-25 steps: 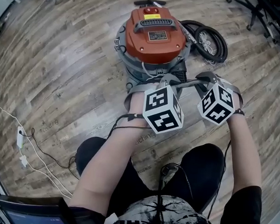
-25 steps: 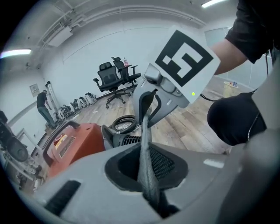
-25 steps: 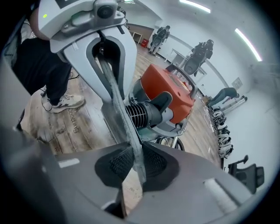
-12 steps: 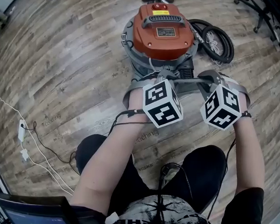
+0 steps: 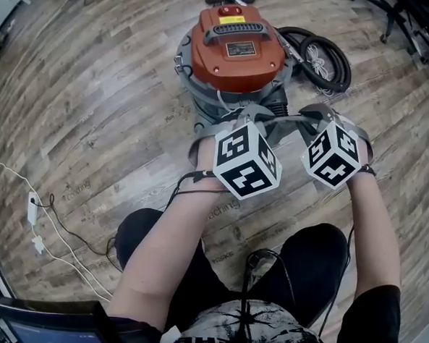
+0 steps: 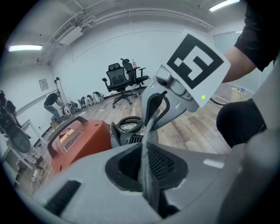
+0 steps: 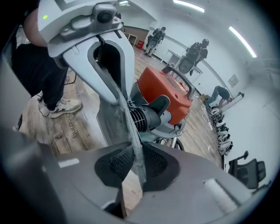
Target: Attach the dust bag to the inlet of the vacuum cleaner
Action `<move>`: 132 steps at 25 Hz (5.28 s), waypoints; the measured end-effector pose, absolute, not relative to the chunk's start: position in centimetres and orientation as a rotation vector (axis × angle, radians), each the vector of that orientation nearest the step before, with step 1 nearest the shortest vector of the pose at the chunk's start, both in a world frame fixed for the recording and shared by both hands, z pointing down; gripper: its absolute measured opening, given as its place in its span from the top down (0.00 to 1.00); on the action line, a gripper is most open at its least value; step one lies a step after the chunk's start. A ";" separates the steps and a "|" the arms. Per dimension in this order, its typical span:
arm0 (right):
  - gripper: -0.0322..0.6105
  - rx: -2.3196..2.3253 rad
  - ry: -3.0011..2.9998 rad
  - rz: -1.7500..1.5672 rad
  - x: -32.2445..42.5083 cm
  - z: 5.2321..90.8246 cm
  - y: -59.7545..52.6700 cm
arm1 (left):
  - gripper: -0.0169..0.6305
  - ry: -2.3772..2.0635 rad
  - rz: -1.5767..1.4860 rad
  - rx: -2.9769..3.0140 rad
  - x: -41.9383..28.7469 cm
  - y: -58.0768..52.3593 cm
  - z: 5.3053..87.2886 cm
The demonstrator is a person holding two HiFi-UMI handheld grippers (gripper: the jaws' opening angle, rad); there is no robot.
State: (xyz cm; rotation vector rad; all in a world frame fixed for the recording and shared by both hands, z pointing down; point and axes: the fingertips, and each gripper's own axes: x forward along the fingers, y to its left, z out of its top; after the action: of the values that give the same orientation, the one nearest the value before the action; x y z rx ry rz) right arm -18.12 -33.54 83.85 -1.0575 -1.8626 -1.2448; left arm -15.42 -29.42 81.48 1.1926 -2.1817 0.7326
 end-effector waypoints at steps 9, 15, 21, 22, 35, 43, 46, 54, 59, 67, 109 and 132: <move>0.89 -1.111 -1.776 -1.559 -16.8 80.9 -30.1 | 0.93 -2.083 0.747 1.061 -15.2 -26.5 84.9; 0.89 -1.087 -1.875 -1.417 -17.9 81.9 -31.8 | 0.93 -2.143 0.715 1.073 -16.1 -27.7 83.9; 0.88 -1.021 -1.919 -1.340 -18.8 83.2 -33.5 | 0.92 -2.215 0.770 1.098 -16.8 -29.1 82.1; 0.88 -1.015 -1.922 -1.329 -18.9 83.4 -33.7 | 0.92 -2.224 0.771 1.104 -16.8 -29.3 82.0; 0.88 -1.032 -1.891 -1.647 -19.5 81.3 -30.9 | 0.92 -2.136 0.738 1.046 -16.4 -27.8 84.8; 0.88 -1.023 -1.959 -1.566 -20.4 82.2 -32.2 | 0.92 -2.199 0.718 1.048 -18.0 -28.3 83.6; 0.88 -0.991 -1.986 -1.491 -20.8 83.1 -33.3 | 0.92 -2.255 0.749 1.058 -18.8 -29.2 82.2; 0.88 -0.959 -1.978 -1.517 -21.0 82.7 -33.1 | 0.91 -2.237 0.783 1.063 -18.8 -29.0 82.7; 0.89 -0.971 -1.983 -1.631 -20.3 81.2 -31.0 | 0.91 -2.139 0.762 1.033 -17.9 -27.8 84.8; 0.88 -0.952 -2.050 -1.603 -20.8 82.0 -32.1 | 0.92 -2.195 0.713 1.047 -18.8 -28.2 83.7; 0.56 -0.972 -2.265 -1.265 -18.8 78.1 -34.3 | 0.69 -2.380 0.635 1.019 -17.8 -28.1 79.8; 0.94 -1.328 -2.665 -0.628 -15.0 74.2 -27.5 | 0.97 -2.589 0.443 1.165 -12.2 -22.6 73.6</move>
State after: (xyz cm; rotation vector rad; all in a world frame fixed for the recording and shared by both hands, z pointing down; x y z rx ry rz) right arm -15.00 -27.52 74.19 -1.3275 -2.6646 -0.6278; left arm -12.21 -22.64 73.65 1.1654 -2.5888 0.4429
